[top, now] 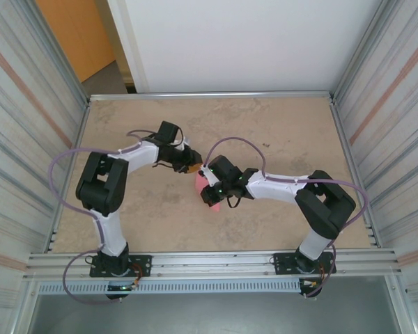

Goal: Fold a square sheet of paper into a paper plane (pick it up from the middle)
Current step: Third fold the triangle at the center of the table.

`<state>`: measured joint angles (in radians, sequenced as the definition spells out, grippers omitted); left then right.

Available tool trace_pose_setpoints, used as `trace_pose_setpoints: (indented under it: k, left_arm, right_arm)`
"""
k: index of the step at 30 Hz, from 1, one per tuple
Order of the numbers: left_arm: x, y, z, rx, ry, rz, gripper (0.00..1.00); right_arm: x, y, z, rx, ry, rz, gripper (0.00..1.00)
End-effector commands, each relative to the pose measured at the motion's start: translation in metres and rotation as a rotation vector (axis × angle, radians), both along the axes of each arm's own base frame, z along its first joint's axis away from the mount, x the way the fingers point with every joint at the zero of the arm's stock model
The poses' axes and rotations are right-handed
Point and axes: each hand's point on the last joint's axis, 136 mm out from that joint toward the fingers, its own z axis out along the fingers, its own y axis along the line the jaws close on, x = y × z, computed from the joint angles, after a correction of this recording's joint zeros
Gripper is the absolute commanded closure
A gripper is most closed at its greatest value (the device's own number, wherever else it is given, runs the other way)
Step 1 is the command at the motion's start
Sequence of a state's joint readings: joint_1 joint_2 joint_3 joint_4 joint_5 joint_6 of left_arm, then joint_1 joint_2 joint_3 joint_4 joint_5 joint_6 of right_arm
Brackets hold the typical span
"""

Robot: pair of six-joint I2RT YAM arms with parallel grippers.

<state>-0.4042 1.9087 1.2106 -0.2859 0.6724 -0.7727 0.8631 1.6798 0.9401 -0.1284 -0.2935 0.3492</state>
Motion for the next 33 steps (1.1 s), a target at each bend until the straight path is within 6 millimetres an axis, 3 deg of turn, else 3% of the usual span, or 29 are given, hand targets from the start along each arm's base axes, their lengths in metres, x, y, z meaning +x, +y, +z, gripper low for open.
trace_pose_setpoints:
  k: [1,7,17,19,33]
  left_arm:
    - [-0.004,-0.010,-0.011,0.025,0.016,-0.064,0.74]
    - [-0.010,-0.016,-0.033,0.082,0.059,-0.104,0.78]
    - [-0.023,-0.008,-0.056,0.170,0.114,-0.144,0.81]
    - [-0.027,-0.006,-0.070,0.186,0.145,-0.149,0.82]
    - [-0.025,-0.009,-0.066,0.171,0.134,-0.164,0.84]
  right_arm:
    - [-0.011,0.005,0.011,0.084,0.060,0.022,1.00]
    - [-0.011,0.005,0.011,0.103,0.093,0.007,1.00]
    - [0.007,-0.012,-0.001,0.068,0.121,-0.110,1.00]
    - [0.011,-0.015,-0.004,0.055,0.123,-0.130,1.00]
    - [0.018,-0.014,-0.013,0.011,0.148,-0.151,1.00]
